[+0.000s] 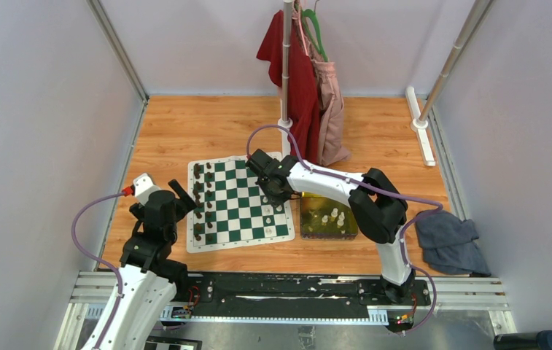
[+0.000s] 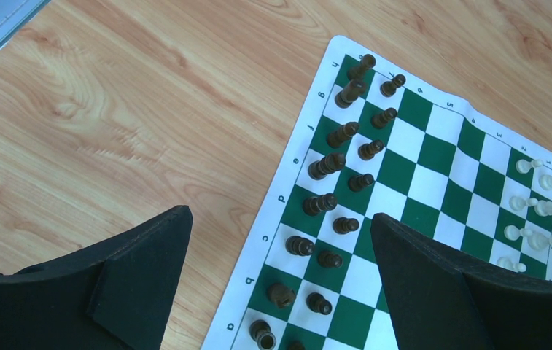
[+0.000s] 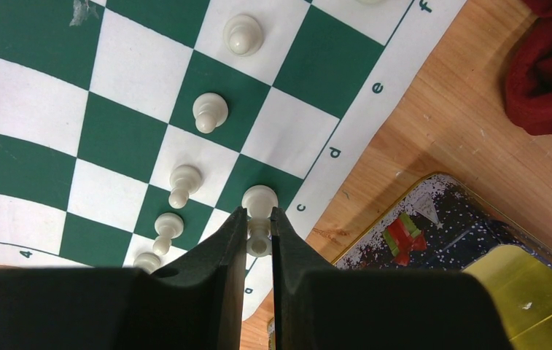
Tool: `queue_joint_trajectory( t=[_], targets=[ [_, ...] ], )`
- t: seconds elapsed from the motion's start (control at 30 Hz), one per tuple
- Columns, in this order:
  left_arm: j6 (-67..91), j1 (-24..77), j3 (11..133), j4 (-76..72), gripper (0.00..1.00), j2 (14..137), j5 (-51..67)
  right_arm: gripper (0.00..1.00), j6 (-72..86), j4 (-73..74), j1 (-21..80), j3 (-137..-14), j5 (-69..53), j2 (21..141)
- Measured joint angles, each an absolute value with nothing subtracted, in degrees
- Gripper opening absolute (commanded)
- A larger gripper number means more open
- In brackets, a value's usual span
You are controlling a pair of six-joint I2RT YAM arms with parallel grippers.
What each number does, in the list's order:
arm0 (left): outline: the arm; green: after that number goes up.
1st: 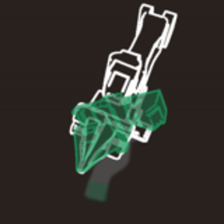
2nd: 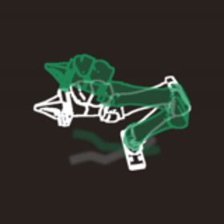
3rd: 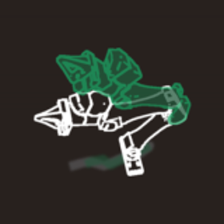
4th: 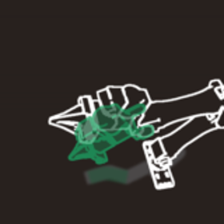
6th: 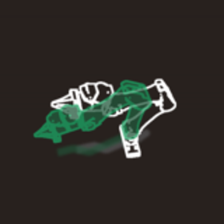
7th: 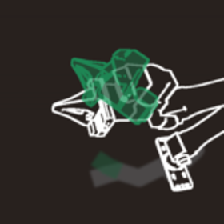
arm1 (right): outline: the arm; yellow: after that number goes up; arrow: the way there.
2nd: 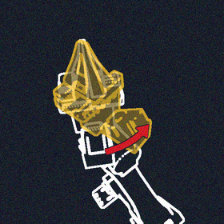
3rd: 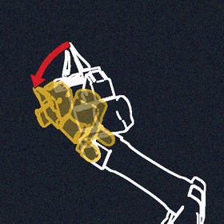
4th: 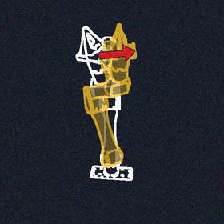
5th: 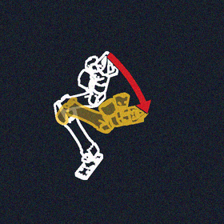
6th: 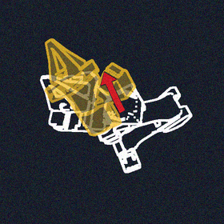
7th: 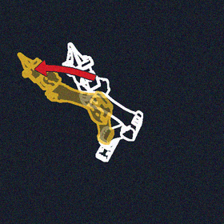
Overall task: Set up the chess pieces on the board
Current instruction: Place the chess piece on the chessboard.
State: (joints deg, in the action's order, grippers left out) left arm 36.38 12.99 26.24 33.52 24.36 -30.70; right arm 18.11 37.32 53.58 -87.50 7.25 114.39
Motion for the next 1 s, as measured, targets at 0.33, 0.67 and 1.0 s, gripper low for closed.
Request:
queue_joint_trajectory(
  t=[0.33, 0.67, 1.0],
  targets=[
    [36.38, 12.99, 26.24, 33.5, 1.0, 24.36, -30.68, 0.0, 18.13, 37.43, 53.58, -87.57, 7.25, 114.39],
    [36.38, 12.99, 26.24, 33.5, 1.0, 24.36, -30.68, 0.0, 18.13, 37.54, 53.58, -87.61, 7.25, 114.39],
    [36.38, 12.99, 26.24, 33.5, 1.0, 24.36, -30.68, 0.16, 18.13, 37.54, 53.58, -87.81, 7.2, 114.98]
  ],
)
